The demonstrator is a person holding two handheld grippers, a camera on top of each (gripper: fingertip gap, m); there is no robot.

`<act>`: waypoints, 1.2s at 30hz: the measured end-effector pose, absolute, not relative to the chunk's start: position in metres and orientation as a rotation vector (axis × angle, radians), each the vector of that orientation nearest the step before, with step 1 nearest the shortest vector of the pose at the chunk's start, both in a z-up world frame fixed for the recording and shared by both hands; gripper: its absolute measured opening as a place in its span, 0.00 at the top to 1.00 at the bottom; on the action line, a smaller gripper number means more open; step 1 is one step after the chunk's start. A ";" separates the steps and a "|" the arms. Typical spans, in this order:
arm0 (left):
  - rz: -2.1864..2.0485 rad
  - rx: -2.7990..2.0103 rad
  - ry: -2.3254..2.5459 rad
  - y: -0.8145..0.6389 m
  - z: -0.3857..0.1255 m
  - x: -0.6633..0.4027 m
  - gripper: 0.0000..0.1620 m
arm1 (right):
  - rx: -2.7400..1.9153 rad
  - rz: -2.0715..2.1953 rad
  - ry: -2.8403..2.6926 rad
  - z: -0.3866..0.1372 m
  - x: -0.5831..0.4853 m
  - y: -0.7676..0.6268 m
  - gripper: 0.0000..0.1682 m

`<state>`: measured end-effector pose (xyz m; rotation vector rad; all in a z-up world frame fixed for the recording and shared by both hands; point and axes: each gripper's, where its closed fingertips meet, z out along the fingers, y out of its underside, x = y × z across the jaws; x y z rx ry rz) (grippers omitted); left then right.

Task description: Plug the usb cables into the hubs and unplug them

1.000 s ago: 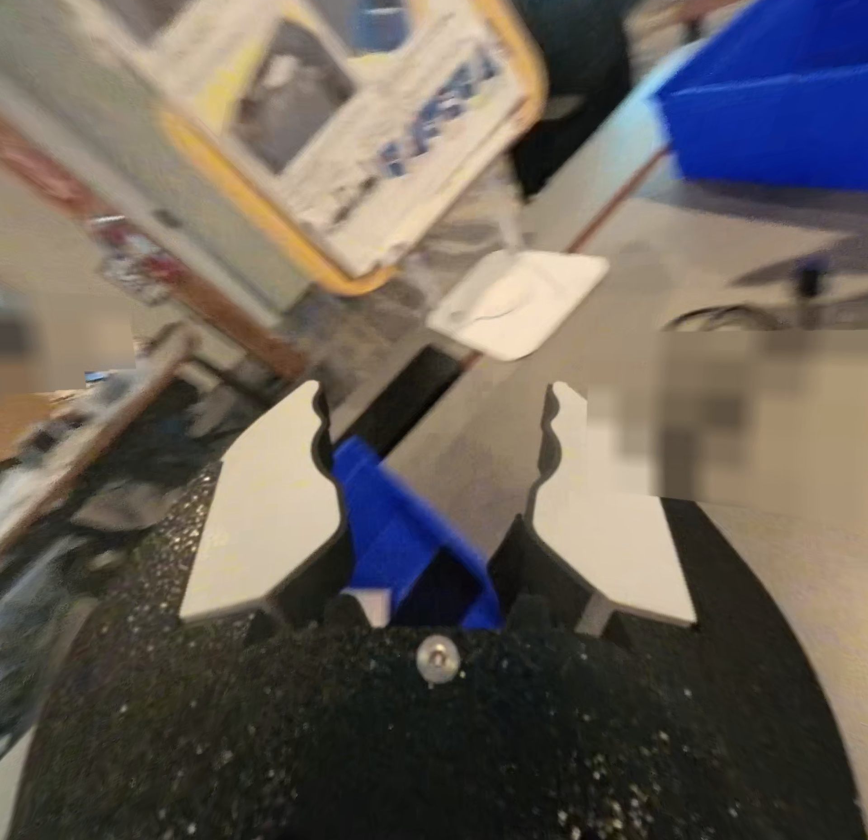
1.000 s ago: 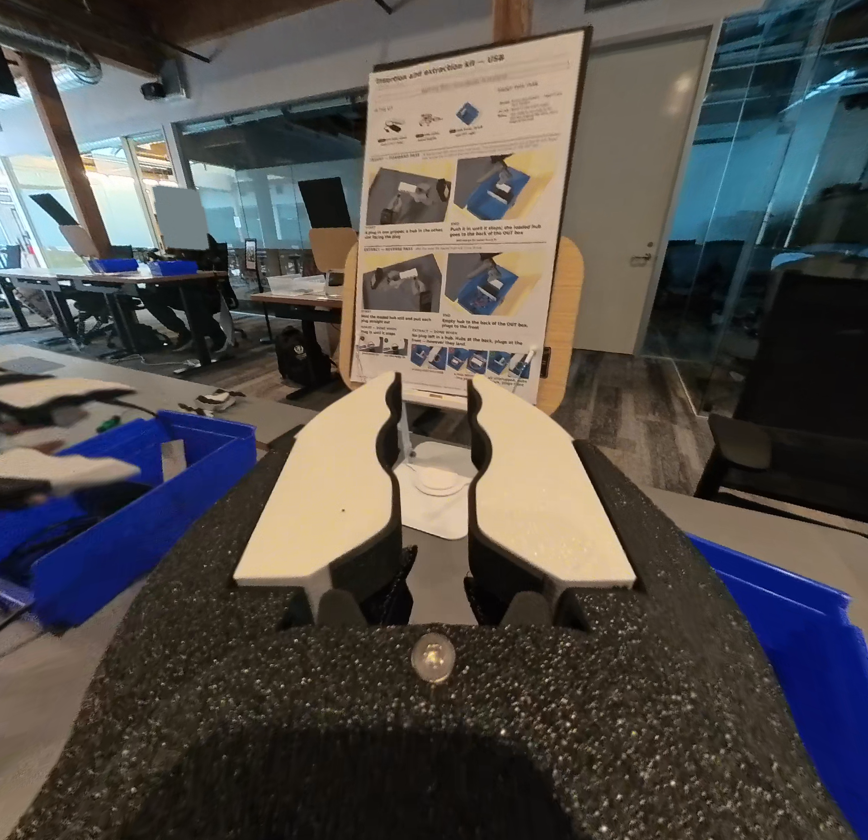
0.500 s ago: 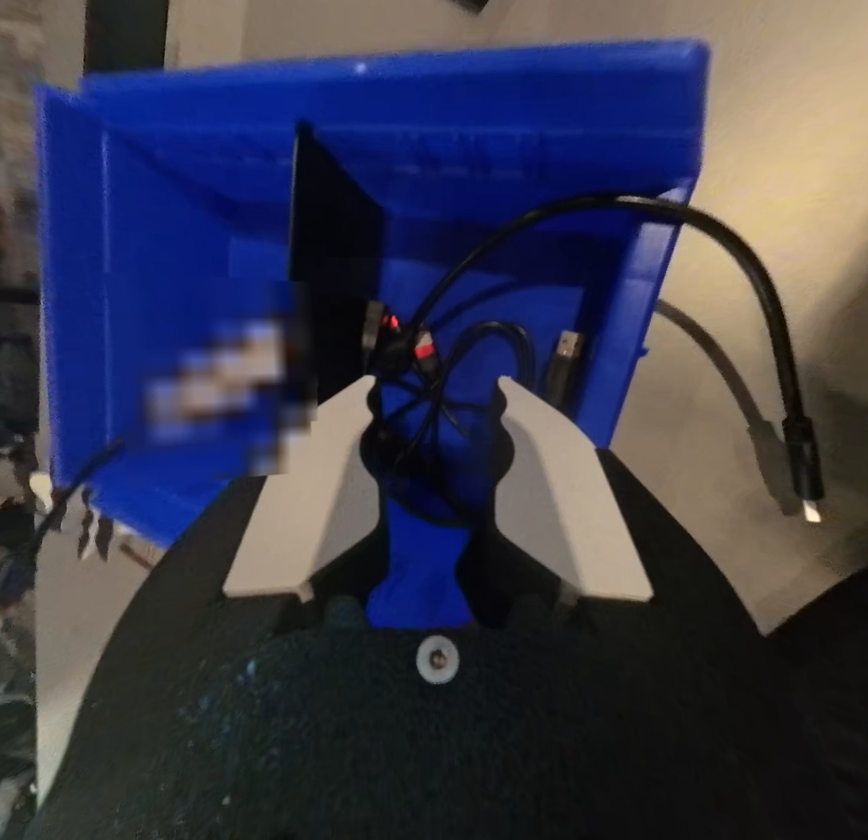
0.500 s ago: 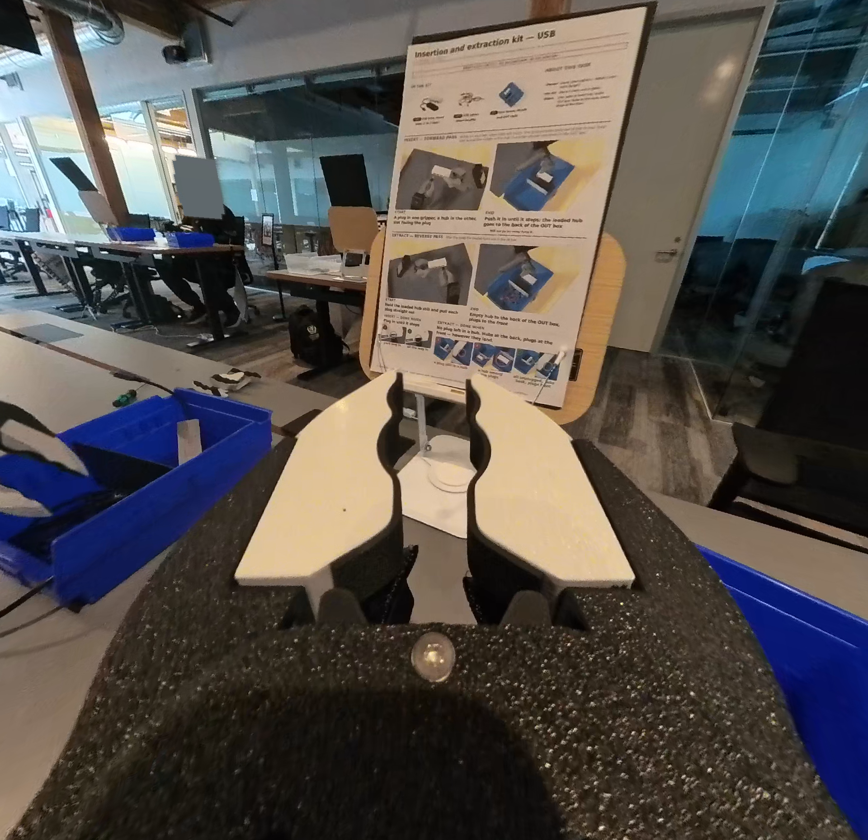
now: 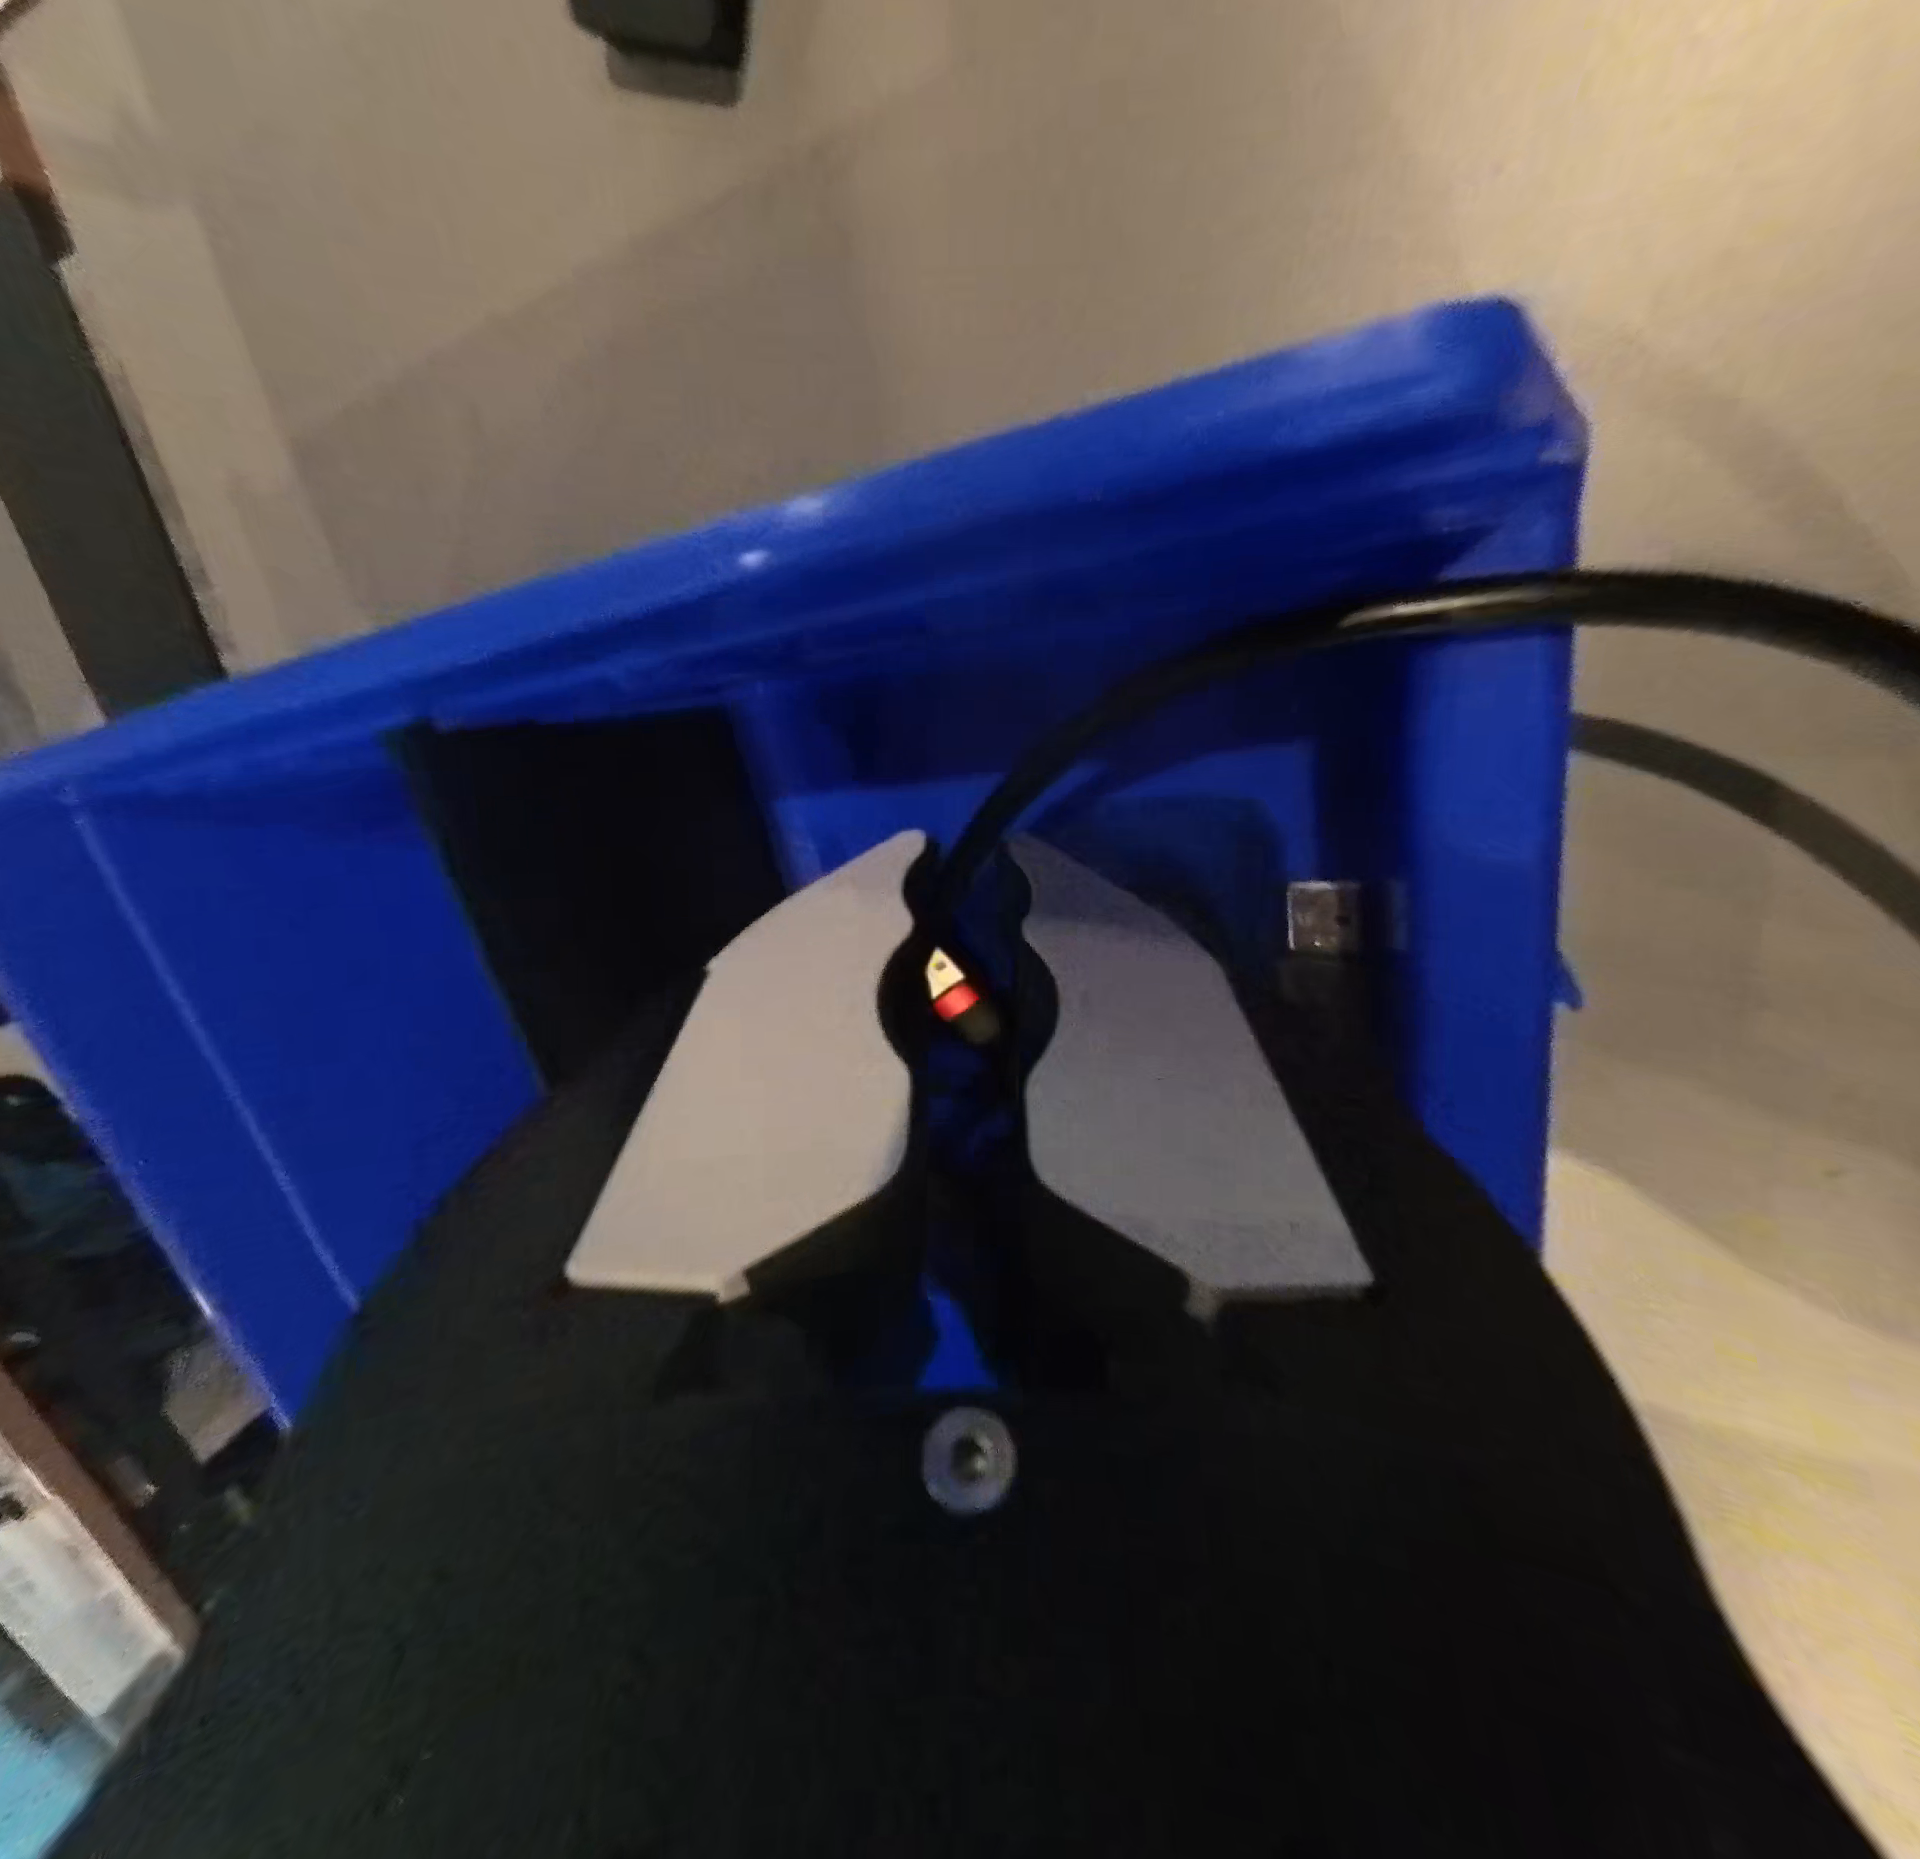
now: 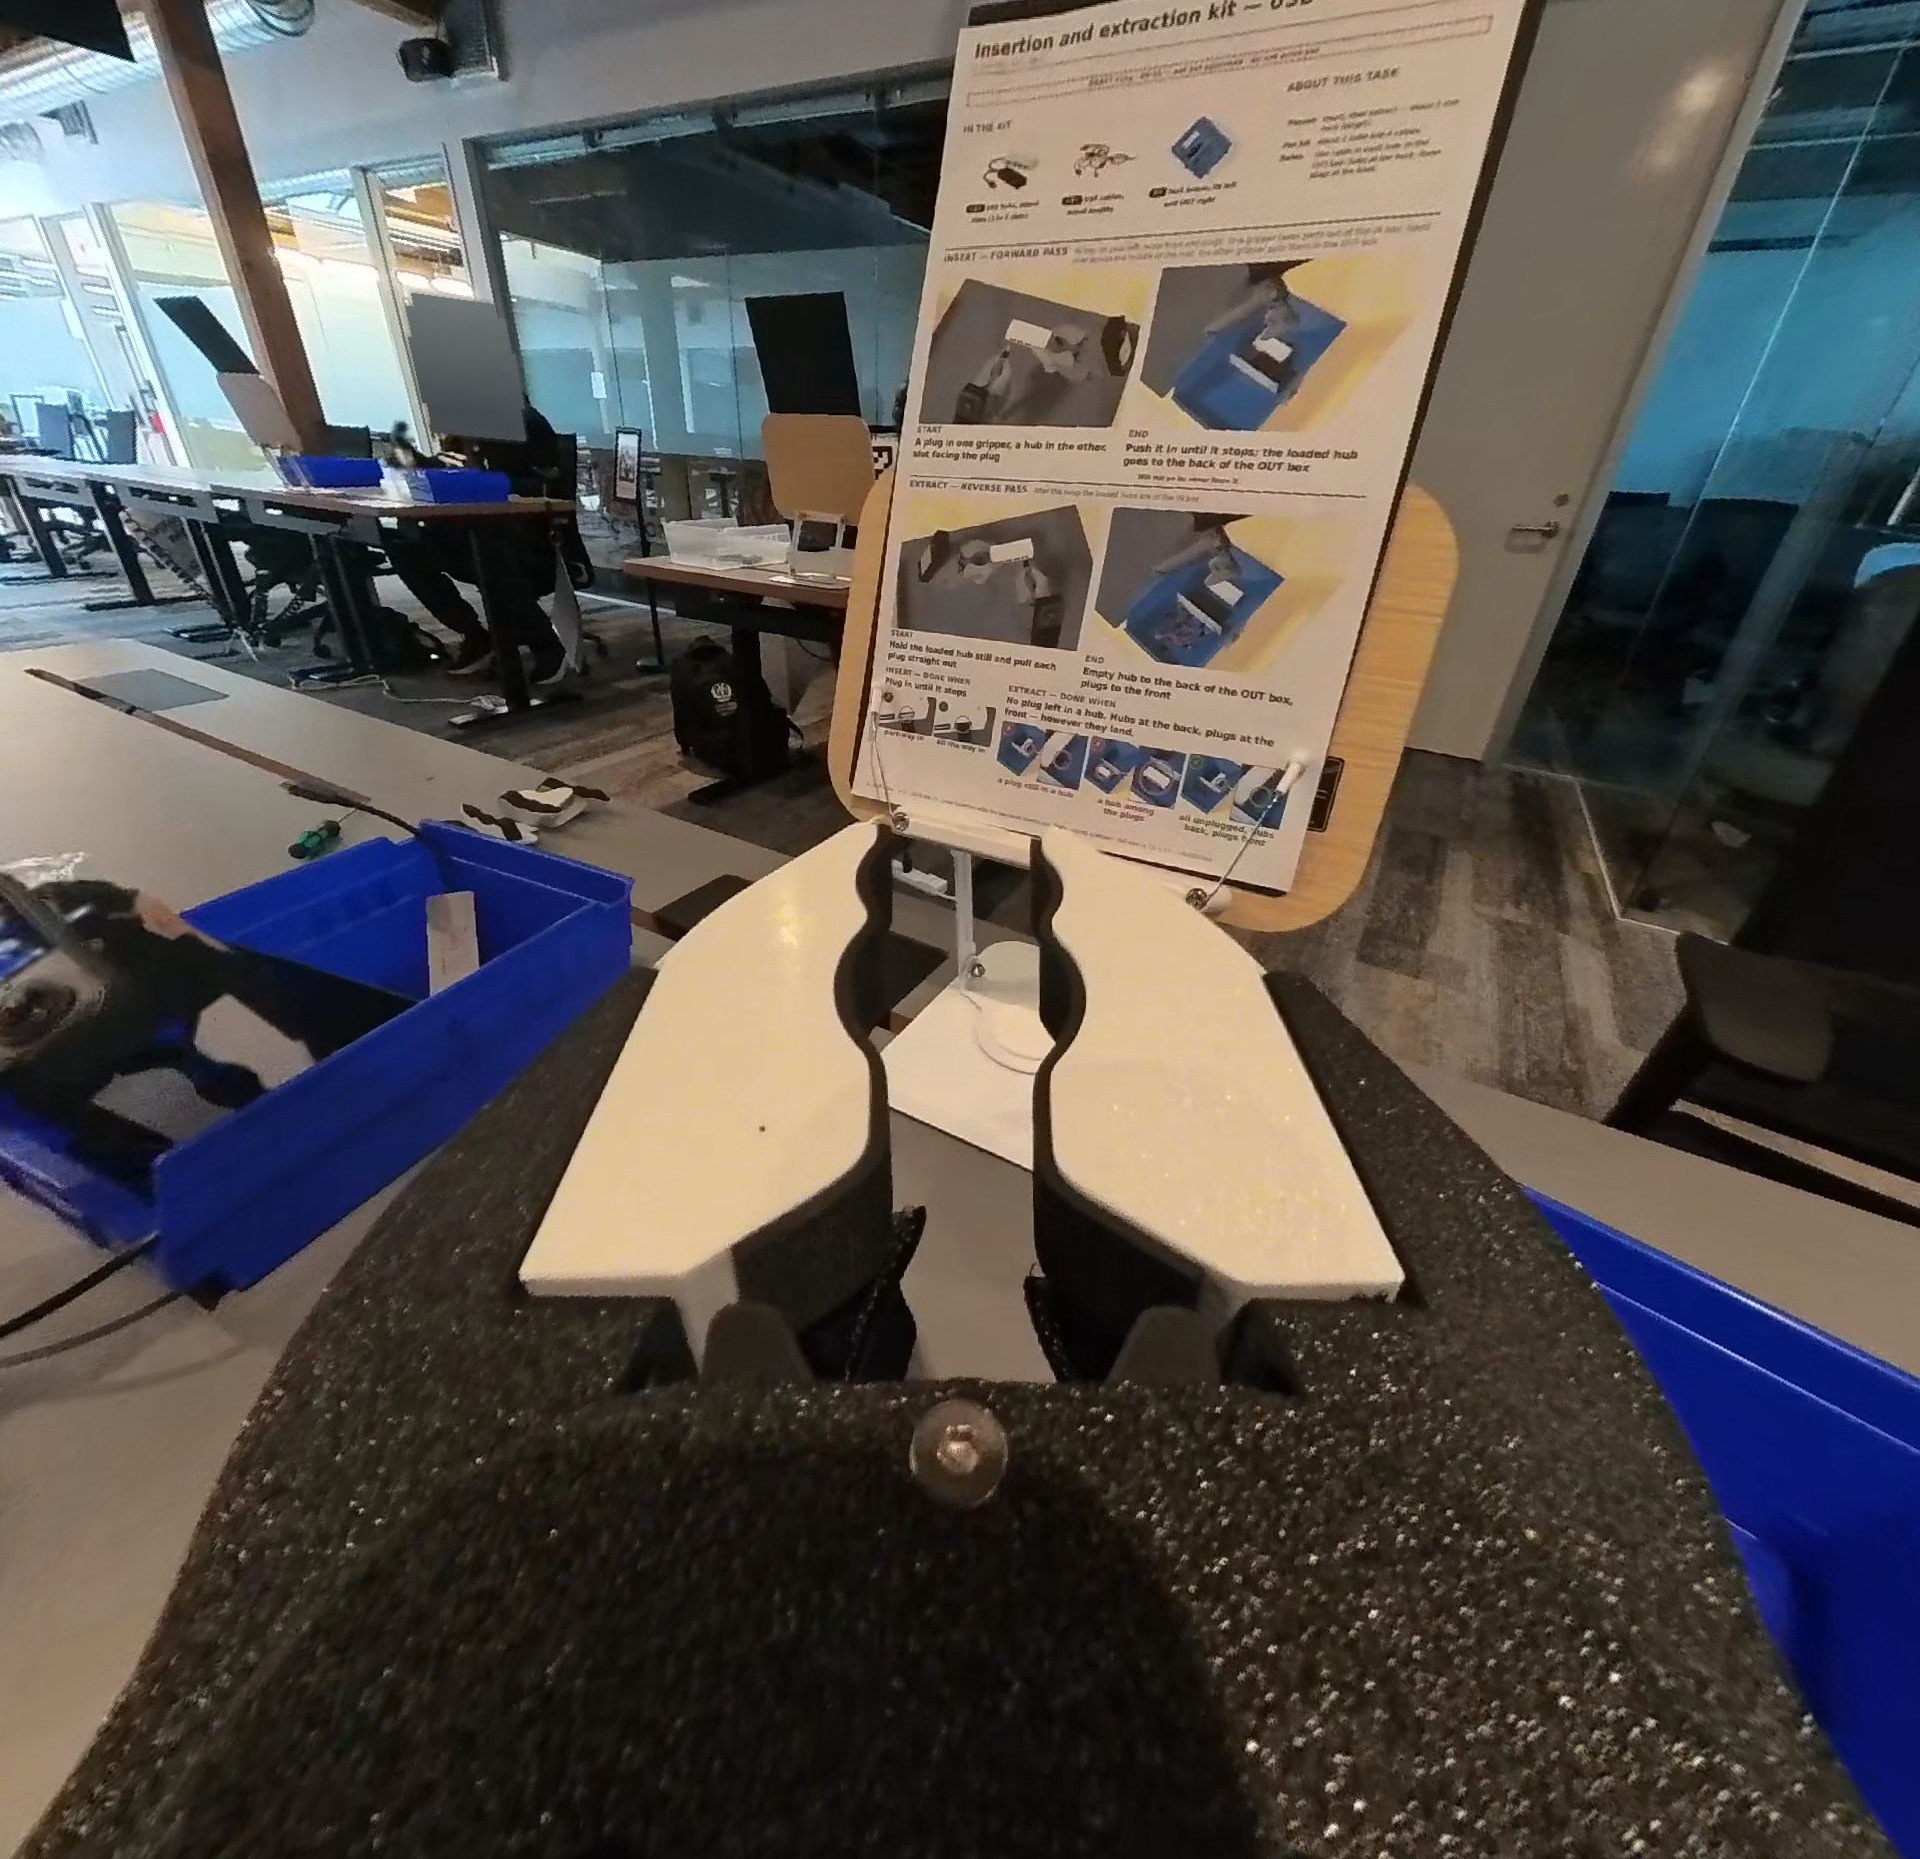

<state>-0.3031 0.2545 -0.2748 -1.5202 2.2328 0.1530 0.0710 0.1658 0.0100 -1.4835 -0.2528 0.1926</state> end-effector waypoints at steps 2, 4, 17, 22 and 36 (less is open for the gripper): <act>0.179 -1.561 2.254 0.254 -0.276 -0.307 0.95 | -1.490 0.187 -0.260 0.009 0.071 0.166 0.85; 0.248 -1.556 2.189 0.261 -0.264 -0.308 0.96 | -1.491 0.179 -0.259 0.010 0.073 0.166 0.85; 0.090 -1.391 1.275 0.258 -0.089 -0.321 0.97 | -1.411 0.446 -0.758 0.006 -0.067 0.177 0.71; -0.024 -1.436 0.956 0.253 -0.048 -0.306 0.97 | -1.422 0.572 -0.980 -0.019 -0.146 0.183 0.67; -0.639 -1.342 0.765 0.239 -0.028 -0.248 0.97 | -1.496 0.662 -1.133 -0.084 -0.203 0.221 0.64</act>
